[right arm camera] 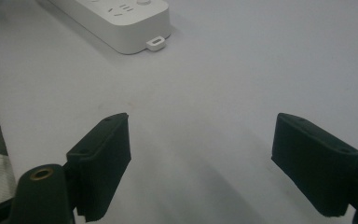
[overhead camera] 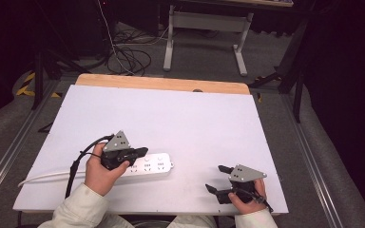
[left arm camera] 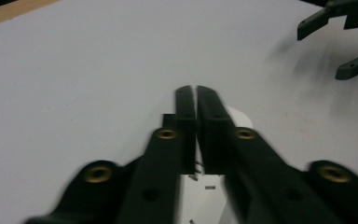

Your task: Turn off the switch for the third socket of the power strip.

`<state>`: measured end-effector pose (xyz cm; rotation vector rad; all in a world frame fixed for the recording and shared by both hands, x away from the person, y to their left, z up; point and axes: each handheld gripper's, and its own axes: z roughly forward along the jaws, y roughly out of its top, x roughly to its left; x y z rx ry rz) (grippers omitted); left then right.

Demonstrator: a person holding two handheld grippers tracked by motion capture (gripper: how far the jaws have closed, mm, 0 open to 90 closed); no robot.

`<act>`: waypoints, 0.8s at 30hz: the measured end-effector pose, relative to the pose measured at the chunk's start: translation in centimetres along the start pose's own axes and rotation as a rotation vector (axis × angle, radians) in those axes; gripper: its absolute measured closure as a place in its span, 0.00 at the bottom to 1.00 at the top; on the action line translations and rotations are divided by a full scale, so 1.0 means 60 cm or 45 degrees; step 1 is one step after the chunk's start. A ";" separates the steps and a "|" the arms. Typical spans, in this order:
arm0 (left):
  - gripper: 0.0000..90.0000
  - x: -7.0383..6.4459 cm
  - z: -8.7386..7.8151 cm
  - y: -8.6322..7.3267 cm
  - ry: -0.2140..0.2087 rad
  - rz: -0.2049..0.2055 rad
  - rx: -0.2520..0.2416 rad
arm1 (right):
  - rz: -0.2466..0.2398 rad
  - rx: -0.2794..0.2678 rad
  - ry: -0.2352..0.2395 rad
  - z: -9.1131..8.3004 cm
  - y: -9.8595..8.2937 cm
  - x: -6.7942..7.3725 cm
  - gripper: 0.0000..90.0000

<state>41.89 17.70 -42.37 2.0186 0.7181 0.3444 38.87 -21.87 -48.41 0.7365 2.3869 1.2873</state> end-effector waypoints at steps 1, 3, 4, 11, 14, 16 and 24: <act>0.68 0.000 -0.003 0.002 0.006 0.003 -0.007 | -0.003 0.001 0.000 -0.001 0.000 0.000 0.22; 0.61 -0.001 -0.010 0.005 0.017 0.010 -0.018 | -0.004 0.000 -0.002 -0.002 0.000 0.001 0.21; 0.61 -0.001 -0.014 0.007 0.022 0.017 -0.024 | -0.004 0.000 -0.002 -0.002 0.000 0.001 0.21; 0.35 0.000 -0.050 0.011 0.001 0.003 -0.121 | -0.004 -0.002 -0.001 -0.001 0.000 0.000 0.21; 0.31 0.004 -0.066 0.009 -0.009 0.002 -0.137 | -0.002 -0.002 -0.004 -0.002 0.000 0.000 0.21; 0.27 0.007 -0.076 0.006 -0.005 0.013 -0.136 | -0.001 -0.004 -0.002 -0.002 0.000 0.000 0.21; 0.20 0.016 -0.114 -0.013 0.012 0.042 -0.143 | -0.005 -0.002 -0.002 -0.002 0.000 0.001 0.21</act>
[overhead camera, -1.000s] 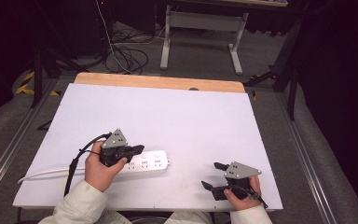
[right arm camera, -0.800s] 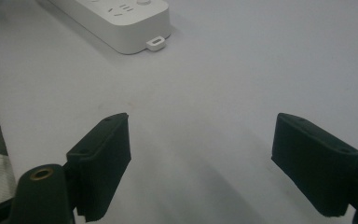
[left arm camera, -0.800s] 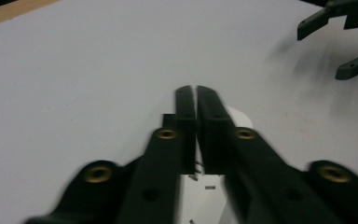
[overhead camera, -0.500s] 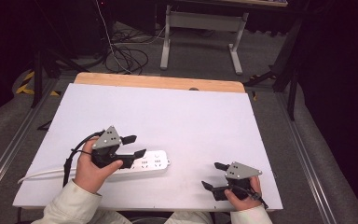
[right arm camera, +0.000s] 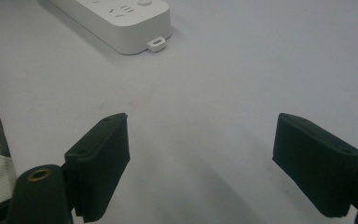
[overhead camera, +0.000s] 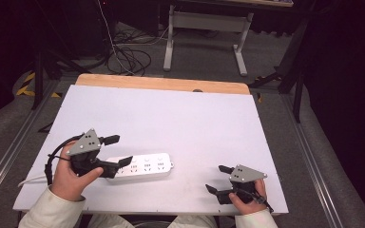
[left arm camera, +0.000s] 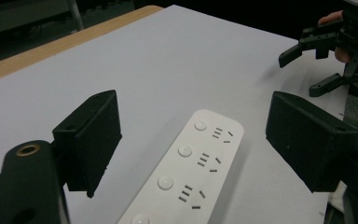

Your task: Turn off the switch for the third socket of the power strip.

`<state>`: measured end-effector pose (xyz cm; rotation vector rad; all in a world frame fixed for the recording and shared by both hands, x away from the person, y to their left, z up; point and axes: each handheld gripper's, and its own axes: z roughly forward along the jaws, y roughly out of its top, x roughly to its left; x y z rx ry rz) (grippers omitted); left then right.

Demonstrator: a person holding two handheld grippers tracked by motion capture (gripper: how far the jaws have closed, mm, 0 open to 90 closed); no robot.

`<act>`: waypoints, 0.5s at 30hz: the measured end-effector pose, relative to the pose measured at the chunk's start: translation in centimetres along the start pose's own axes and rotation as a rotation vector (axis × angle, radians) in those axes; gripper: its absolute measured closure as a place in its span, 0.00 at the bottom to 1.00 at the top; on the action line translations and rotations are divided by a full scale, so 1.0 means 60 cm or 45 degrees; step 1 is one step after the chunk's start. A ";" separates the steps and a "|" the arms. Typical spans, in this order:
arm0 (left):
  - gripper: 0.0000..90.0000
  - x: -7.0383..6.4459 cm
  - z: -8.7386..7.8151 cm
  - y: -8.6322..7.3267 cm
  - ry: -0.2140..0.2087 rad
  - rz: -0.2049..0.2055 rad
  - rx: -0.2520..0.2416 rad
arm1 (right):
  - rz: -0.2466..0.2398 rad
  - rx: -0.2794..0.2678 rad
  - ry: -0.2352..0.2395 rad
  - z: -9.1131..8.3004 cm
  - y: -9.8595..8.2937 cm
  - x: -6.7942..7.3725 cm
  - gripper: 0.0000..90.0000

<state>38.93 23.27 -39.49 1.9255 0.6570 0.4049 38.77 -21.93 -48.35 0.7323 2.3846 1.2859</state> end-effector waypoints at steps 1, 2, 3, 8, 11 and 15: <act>0.20 0.001 -0.004 -0.003 -0.006 0.000 -0.004 | 0.001 0.000 0.000 0.000 0.000 0.000 0.21; 0.19 0.002 -0.008 -0.007 -0.012 -0.006 -0.010 | 0.001 0.000 0.000 0.000 0.000 0.000 0.21; 0.19 0.003 -0.012 -0.010 -0.015 -0.007 -0.018 | 0.001 0.000 0.000 0.000 0.000 0.000 0.21; 0.15 0.011 -0.033 -0.034 0.004 -0.010 -0.045 | -0.003 0.006 0.007 0.002 0.000 0.002 0.20; 0.14 0.018 -0.045 -0.048 0.011 -0.021 -0.063 | -0.001 0.007 0.005 0.002 0.000 0.001 0.20; 0.14 0.027 -0.059 -0.069 0.019 -0.042 -0.084 | -0.002 0.009 0.005 0.003 0.000 0.001 0.20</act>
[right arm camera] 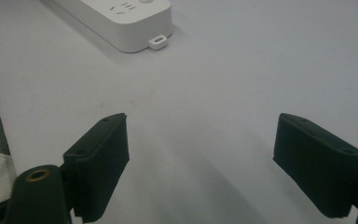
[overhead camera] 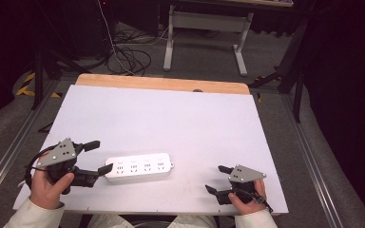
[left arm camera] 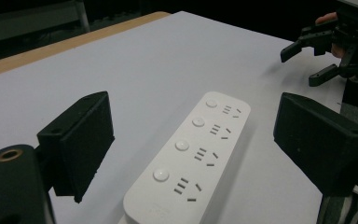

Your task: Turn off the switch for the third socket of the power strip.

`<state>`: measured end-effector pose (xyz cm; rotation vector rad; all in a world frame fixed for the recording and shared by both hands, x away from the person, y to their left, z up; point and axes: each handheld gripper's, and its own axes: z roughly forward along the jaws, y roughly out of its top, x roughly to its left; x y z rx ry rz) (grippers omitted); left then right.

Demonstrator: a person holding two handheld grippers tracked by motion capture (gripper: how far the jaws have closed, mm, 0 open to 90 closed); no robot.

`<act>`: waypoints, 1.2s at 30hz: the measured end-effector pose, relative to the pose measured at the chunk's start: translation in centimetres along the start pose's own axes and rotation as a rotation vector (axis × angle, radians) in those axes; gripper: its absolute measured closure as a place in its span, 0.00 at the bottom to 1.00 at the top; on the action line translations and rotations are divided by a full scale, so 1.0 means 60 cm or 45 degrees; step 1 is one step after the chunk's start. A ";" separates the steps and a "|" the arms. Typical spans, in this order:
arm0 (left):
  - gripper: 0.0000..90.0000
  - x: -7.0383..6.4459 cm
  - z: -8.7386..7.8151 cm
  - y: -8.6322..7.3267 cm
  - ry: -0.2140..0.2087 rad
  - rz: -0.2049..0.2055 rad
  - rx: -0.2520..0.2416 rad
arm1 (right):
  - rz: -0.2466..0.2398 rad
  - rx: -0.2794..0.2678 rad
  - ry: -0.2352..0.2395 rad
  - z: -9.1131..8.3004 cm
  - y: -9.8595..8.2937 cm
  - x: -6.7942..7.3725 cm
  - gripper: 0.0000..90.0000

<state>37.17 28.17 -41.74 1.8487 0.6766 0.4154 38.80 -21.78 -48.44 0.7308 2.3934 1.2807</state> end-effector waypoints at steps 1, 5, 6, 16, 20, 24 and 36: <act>0.14 0.003 -0.004 -0.004 0.007 0.008 -0.001 | 0.000 0.001 0.002 0.000 0.000 0.000 0.20; 0.14 0.009 -0.018 -0.020 0.032 -0.004 -0.016 | -0.005 0.004 0.014 0.001 -0.001 0.001 0.17; 0.14 0.010 -0.021 -0.024 0.027 -0.021 -0.014 | -0.002 0.002 0.015 0.001 -0.001 0.000 0.17; 0.13 0.017 -0.039 -0.065 0.102 0.033 0.023 | 0.001 -0.003 0.009 0.000 -0.001 0.000 0.16; 0.13 0.019 -0.046 -0.080 0.120 -0.007 0.010 | 0.011 -0.015 0.016 0.000 -0.002 0.000 0.15; 0.13 0.023 -0.054 -0.095 0.118 -0.029 0.003 | 0.020 -0.025 0.022 0.000 -0.002 0.000 0.14; 0.10 0.030 -0.062 -0.127 0.108 -0.028 0.072 | 0.027 -0.039 0.035 0.002 -0.003 -0.001 0.13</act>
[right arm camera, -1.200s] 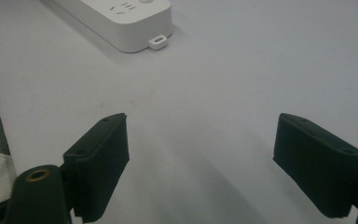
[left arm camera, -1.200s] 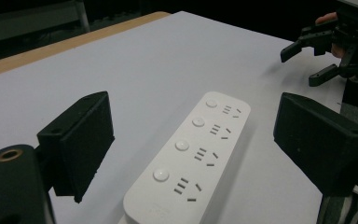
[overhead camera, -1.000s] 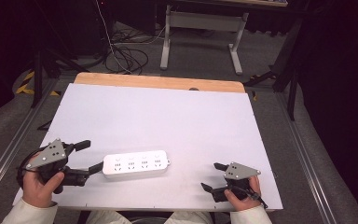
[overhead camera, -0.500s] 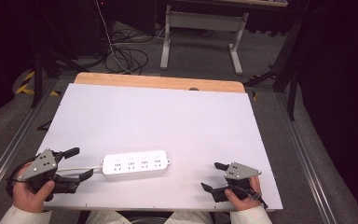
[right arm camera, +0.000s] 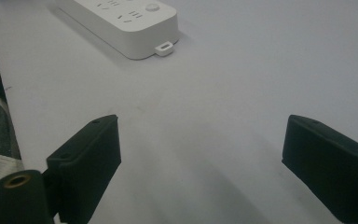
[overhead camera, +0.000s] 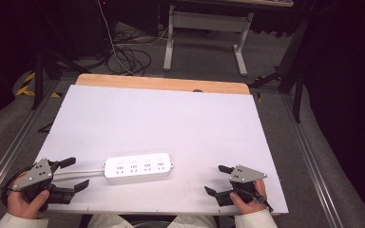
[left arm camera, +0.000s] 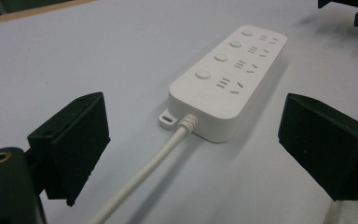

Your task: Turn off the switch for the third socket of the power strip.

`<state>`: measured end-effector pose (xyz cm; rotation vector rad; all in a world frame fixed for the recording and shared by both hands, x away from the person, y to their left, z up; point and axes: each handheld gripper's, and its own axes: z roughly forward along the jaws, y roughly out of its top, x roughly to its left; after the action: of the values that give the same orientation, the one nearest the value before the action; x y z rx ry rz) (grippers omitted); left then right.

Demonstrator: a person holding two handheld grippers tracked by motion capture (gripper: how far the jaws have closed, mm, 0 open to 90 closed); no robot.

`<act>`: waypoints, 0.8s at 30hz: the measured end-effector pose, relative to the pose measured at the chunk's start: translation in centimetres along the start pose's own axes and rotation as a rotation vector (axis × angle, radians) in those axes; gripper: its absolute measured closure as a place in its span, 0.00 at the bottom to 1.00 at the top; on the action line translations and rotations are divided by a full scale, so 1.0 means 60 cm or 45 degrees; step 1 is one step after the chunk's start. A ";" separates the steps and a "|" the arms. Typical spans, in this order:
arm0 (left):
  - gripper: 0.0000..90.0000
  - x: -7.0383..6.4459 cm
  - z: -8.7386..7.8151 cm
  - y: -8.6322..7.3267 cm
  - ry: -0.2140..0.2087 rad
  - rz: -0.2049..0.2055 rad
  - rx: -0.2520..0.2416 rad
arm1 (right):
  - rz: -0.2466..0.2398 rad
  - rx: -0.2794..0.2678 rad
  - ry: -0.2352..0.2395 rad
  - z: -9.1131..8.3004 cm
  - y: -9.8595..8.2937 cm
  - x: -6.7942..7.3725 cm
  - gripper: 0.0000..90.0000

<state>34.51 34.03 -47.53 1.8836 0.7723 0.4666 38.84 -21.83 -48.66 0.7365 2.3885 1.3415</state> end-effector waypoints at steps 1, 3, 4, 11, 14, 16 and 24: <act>0.10 0.000 0.000 -0.003 0.006 -0.010 0.004 | 0.000 0.000 0.001 0.000 0.000 0.000 0.13; 0.10 -0.001 0.001 -0.009 0.015 -0.042 0.004 | -0.001 0.001 0.001 0.001 -0.001 -0.001 0.13; 0.10 0.000 0.002 -0.012 0.005 -0.056 0.011 | -0.001 0.003 -0.002 0.000 -0.001 -0.001 0.13; 0.10 -0.003 0.006 -0.013 0.013 -0.017 0.019 | -0.004 0.008 -0.001 0.000 -0.001 -0.002 0.13; 0.10 -0.006 0.008 -0.009 0.025 -0.003 0.009 | -0.005 0.007 -0.002 0.000 -0.001 -0.002 0.13; 0.09 -0.009 0.008 -0.007 0.027 -0.007 0.001 | -0.005 0.008 -0.002 0.000 -0.001 -0.002 0.13; 0.07 -0.007 0.000 -0.005 0.022 -0.035 -0.022 | -0.011 0.017 -0.004 0.001 -0.002 -0.002 0.13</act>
<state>34.14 33.82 -47.80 1.8531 0.8021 0.4712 38.93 -21.90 -48.76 0.7309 2.3978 1.3207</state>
